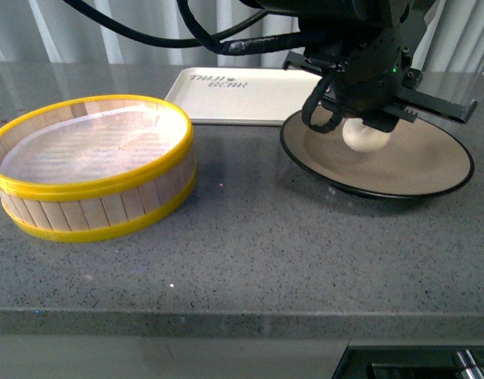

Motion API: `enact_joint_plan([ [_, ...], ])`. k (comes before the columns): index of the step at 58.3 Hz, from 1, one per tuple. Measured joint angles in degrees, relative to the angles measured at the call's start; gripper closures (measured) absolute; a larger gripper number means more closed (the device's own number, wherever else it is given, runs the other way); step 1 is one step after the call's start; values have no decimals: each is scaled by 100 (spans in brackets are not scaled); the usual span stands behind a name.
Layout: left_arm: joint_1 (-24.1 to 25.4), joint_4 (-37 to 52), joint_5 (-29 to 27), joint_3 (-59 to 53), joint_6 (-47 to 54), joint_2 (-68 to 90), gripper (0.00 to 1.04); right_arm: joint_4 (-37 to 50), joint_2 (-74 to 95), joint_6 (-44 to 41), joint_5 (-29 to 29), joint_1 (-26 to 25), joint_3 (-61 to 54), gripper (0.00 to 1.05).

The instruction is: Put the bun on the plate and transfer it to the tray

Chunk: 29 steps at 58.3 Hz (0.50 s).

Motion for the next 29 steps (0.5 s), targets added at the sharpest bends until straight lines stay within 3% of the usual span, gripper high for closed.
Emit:
enact_joint_plan([
  [6,13,-103,-85,85,11,90,99,0,0,2,2,0,0,8],
  [14,20,-153,-96,114,0,136,69,0,0,0,0,0,0,8],
  [29,44,-297,-83,195,-254,131,31,0,0,2,0,0,0,8],
])
